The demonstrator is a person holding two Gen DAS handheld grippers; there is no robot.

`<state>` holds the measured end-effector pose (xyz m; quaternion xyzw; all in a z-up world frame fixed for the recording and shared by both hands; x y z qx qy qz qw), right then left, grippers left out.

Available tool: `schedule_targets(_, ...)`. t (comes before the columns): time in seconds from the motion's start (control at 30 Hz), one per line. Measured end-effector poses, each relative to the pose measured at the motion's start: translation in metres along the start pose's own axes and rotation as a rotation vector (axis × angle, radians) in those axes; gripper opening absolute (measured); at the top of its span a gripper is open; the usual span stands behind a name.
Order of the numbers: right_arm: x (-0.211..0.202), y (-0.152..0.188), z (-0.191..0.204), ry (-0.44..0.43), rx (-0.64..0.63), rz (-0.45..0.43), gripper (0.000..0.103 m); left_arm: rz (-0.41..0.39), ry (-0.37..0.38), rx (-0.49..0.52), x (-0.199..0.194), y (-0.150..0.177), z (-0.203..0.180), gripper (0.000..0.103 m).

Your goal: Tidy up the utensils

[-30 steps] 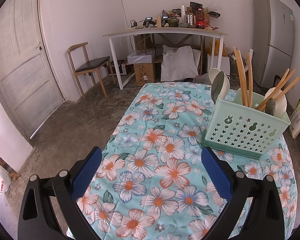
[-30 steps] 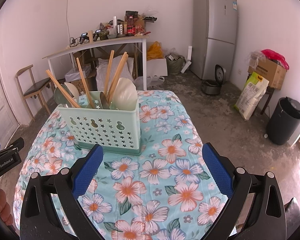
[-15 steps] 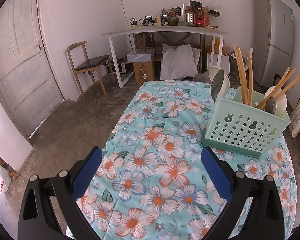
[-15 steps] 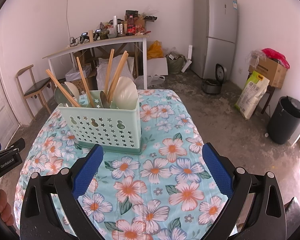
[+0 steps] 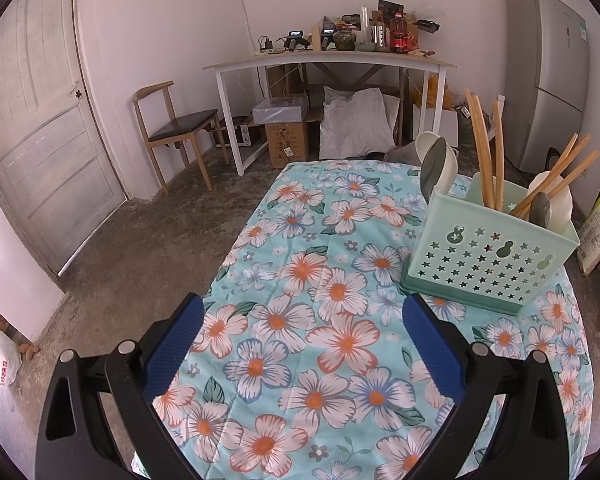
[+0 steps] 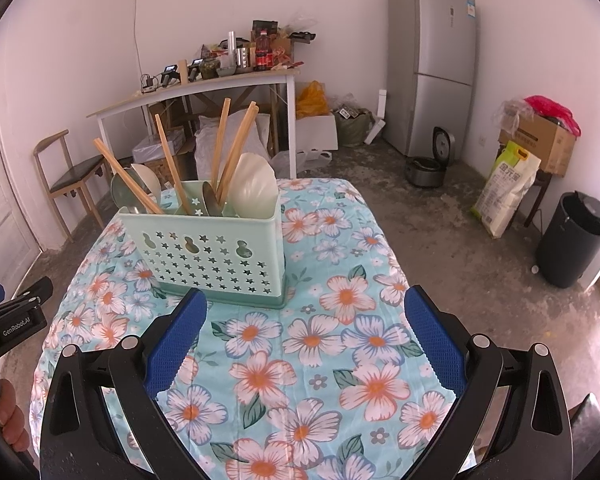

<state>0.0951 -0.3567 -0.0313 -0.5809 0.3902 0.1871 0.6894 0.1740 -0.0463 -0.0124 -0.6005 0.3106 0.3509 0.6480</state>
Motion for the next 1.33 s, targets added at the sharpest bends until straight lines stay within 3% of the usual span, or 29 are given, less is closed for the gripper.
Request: schedule_targets(1.33,0.0001,-0.0009,0.0,-0.011,-0.003,0.003,0.095,0.013,0.007,0.007,0.0016,0.0029,-0.0043,0.097)
Point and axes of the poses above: each gripper's, at about its wrist camera, not at the fingertips, and x roughly the way its jaws point, z to its left, y to its underside, the point moved 9 cm from there along x, roughly the way its jaws point, and after that the axes turned 14 degrees about z, right-handed, at the moved point
